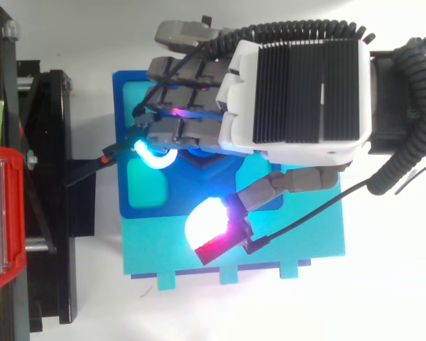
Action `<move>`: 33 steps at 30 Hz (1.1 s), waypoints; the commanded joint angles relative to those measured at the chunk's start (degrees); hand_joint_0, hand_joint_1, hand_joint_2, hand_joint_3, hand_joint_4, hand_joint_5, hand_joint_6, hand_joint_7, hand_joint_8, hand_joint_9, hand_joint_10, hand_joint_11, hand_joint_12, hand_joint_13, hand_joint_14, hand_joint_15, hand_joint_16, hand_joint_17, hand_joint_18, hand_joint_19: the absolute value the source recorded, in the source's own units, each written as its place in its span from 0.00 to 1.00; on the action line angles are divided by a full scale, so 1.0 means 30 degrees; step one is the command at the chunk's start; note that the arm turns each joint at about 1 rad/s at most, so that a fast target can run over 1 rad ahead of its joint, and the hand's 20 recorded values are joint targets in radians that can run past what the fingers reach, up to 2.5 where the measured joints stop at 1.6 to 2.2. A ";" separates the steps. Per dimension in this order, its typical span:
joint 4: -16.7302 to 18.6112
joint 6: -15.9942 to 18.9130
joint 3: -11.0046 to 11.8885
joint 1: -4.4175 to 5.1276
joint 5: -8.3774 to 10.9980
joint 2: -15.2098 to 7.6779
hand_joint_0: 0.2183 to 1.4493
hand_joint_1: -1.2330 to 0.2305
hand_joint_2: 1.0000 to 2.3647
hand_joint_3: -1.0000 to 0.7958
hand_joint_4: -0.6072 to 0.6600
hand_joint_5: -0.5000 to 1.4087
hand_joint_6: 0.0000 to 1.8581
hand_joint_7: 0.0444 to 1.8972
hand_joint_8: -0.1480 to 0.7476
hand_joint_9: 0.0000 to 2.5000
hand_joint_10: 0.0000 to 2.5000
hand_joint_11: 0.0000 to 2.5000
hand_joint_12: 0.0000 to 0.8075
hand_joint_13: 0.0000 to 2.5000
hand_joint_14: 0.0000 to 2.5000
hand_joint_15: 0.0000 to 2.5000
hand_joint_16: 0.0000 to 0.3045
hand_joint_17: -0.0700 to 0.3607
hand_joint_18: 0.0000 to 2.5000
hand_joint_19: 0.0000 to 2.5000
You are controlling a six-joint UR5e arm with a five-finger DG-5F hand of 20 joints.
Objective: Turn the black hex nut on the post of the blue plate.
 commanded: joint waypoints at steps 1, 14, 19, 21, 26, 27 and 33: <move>-0.0162 0.0000 -0.0004 0.0007 0.0013 0.0001 0.20 0.69 0.00 0.28 0.61 0.16 0.27 0.42 0.44 0.19 0.00 0.00 0.45 0.13 0.00 0.01 0.19 0.47 0.03 0.02; -0.0426 -0.0234 0.0055 -0.0433 -0.0572 0.0001 0.20 0.69 0.00 0.28 0.61 0.16 0.27 0.42 0.44 0.19 0.00 0.00 0.45 0.12 0.00 0.01 0.19 0.47 0.03 0.02; -0.0514 -0.0644 0.0143 -0.0843 -0.1071 0.0001 0.20 0.69 0.00 0.28 0.61 0.16 0.27 0.42 0.44 0.19 0.00 0.00 0.45 0.12 0.00 0.01 0.19 0.47 0.03 0.02; -0.0514 -0.0674 0.0172 -0.0902 -0.1158 0.0001 0.20 0.69 0.00 0.28 0.60 0.16 0.27 0.42 0.44 0.19 0.00 0.00 0.45 0.12 0.00 0.01 0.19 0.47 0.03 0.02; -0.0514 -0.1055 0.0377 -0.1165 -0.1539 0.0001 0.20 0.69 0.00 0.28 0.61 0.16 0.27 0.42 0.44 0.19 0.00 0.00 0.45 0.12 0.00 0.01 0.19 0.47 0.03 0.02; -0.0514 -0.1084 0.0377 -0.1195 -0.1539 0.0001 0.20 0.69 0.00 0.28 0.61 0.16 0.27 0.42 0.45 0.19 0.00 0.00 0.45 0.12 0.00 0.01 0.19 0.47 0.03 0.02; -0.0514 -0.1084 0.0348 -0.1546 -0.1832 0.0001 0.20 0.69 0.00 0.28 0.61 0.16 0.27 0.42 0.44 0.19 0.00 0.00 0.45 0.13 0.00 0.01 0.19 0.47 0.03 0.02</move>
